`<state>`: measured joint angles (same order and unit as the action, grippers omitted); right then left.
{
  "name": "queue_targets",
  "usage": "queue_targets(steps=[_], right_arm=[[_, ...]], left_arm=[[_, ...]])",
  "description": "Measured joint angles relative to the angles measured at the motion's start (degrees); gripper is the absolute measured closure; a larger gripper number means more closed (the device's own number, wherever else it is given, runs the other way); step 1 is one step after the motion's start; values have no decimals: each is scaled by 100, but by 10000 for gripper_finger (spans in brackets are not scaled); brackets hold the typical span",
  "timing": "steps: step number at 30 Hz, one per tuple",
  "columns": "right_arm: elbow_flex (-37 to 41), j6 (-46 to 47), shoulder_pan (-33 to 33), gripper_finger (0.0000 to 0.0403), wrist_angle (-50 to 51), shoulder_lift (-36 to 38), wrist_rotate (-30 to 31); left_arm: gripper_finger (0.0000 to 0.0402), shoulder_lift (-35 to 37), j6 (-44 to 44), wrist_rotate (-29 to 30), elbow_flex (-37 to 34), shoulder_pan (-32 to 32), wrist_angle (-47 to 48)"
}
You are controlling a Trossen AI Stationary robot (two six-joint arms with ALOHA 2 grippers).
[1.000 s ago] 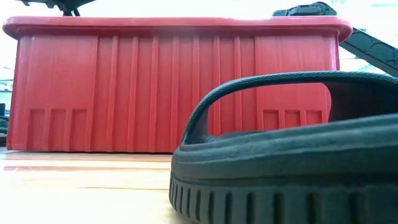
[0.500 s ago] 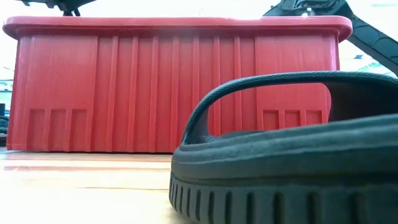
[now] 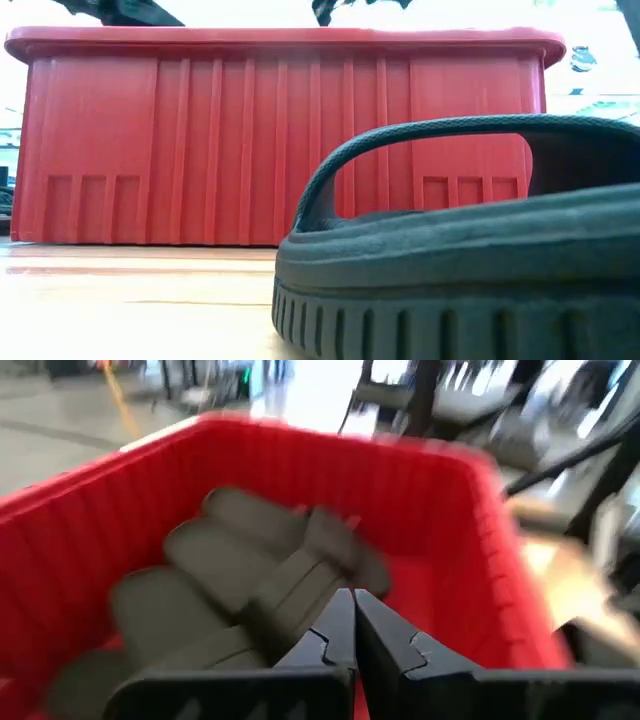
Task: Pick and place slides into bin
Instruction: Put the slipper on top of the slipper inside the bin
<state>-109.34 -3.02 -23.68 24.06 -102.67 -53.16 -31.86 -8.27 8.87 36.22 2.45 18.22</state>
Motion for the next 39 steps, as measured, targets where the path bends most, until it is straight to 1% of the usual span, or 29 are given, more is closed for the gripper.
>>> queue_targets(steps=[2,3,7,10,12,14,16,17,18,19,21,23,25,28,30,32,33,35,36,37,38,39], right_arm=[[0,-605,-24,382,884,359,-105],[0,-916,-58,391,1356,514,-113],[8,-1895,-295,392,3092,946,-99],[266,-2606,-505,400,3933,1203,-121],[649,-2825,-662,401,4059,1366,-315],[1126,-3042,-861,400,4042,1537,-886],[1661,-3235,-1080,400,3957,1734,-1534],[1921,-3236,-1168,400,3823,1830,-1766],[2187,-3176,-1235,400,3681,1934,-1885],[2457,-3105,-1286,400,3567,2040,-1878],[2946,-2989,-1325,400,3267,2299,-1723],[3405,-2785,-1304,400,2745,2638,-1769],[3879,-2278,-1298,400,1939,3045,-1905],[4811,-885,-1298,402,210,3702,-1837],[5577,358,-1289,402,-1371,4182,-1598],[6422,1789,-1189,402,-3336,4591,-1163],[6863,2519,-1126,402,-4370,4738,-881],[7713,3787,-1045,402,-6292,4907,-228],[8060,4296,-1014,402,-7092,4925,90],[8331,4677,-969,403,-7689,4917,368],[8533,4932,-927,403,-8019,4916,616],[8645,5048,-866,403,-8086,4916,713]], left_arm=[[400,-580,291,-287,542,451,353],[398,-872,418,-458,847,697,502],[384,-2221,850,-1278,2192,1720,1446],[376,-3189,1355,-1792,3166,2345,2131],[368,-3774,1806,-2118,3803,2681,2553],[354,-4255,2139,-2582,4365,2970,2921],[333,-4668,2396,-3130,4889,3213,3330],[319,-4852,2502,-3351,5123,3314,3542],[305,-5011,2577,-3462,5328,3400,3763],[290,-5162,2650,-3496,5516,3462,3992],[259,-5394,2943,-3666,5807,3563,4386],[229,-5561,3306,-3915,5998,3647,4809],[200,-5660,3627,-4029,6094,3686,5035],[164,-5730,4138,-3996,6101,3691,5428],[147,-5784,4512,-3754,6101,3679,5688],[136,-5866,4809,-3425,6101,3626,5974],[135,-5935,4895,-3284,6101,3570,5965],[137,-6000,4997,-3159,6095,3562,5746],[140,-6001,5016,-3190,6092,3573,5622],[145,-5982,5022,-3272,6092,3588,5513],[150,-5992,5051,-3309,6106,3599,5470],[156,-6040,5083,-3300,6118,3594,5477]])
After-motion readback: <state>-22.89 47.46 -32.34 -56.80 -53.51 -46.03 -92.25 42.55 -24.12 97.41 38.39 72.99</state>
